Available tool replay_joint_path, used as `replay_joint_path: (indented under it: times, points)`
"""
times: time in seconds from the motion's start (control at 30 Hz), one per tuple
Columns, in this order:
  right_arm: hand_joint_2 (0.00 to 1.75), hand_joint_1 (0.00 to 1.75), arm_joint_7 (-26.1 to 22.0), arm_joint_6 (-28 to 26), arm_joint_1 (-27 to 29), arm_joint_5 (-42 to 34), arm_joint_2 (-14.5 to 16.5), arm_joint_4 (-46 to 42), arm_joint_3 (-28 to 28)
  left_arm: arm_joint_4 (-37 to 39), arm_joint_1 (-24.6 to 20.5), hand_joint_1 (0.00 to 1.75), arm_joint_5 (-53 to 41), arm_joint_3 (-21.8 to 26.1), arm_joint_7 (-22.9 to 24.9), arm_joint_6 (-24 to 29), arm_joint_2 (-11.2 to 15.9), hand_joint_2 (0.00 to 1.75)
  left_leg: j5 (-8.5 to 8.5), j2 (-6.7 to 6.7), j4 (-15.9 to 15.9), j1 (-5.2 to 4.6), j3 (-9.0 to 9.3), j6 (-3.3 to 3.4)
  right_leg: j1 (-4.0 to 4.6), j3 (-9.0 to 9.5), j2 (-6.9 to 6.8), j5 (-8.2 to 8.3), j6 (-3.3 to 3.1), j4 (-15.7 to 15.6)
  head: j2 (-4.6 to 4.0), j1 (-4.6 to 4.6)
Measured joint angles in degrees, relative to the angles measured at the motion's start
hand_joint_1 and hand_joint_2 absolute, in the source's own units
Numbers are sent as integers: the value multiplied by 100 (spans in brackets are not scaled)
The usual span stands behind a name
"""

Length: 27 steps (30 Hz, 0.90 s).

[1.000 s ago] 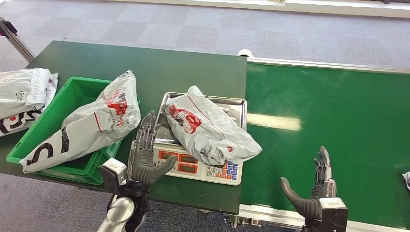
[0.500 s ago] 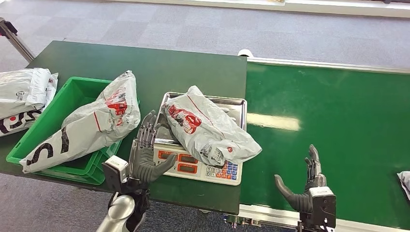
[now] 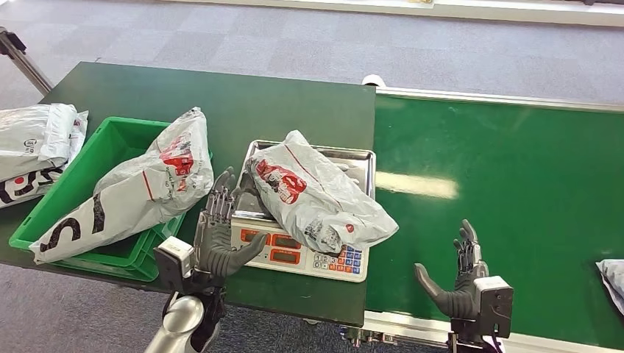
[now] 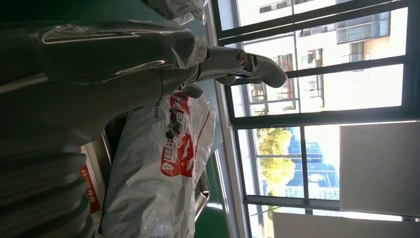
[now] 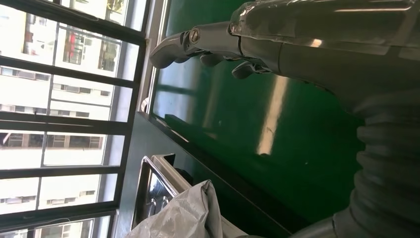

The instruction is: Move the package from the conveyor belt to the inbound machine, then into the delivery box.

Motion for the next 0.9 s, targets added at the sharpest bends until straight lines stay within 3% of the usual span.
replay_joint_path:
  times: [0.3,0.6,0.9]
  points:
    - [175,0,0,92,-98,21,3,123,0,92,-38,0,-175,3,74,10,2,175,0,0,0,0,0,0,0,0,0,0,0,0,0,1]
    - [175,0,0,138,-190,126,52,238,0,539,-445,0,-1066,-35,501,73,22,175,1,-1,1,0,1,0,0,0,0,2,0,0,0,0]
    - [175,0,9,234,-287,265,80,267,-4,1402,-1528,0,-2525,-268,1399,-527,144,175,6,-1,2,0,2,1,0,1,-1,5,-1,1,0,0]
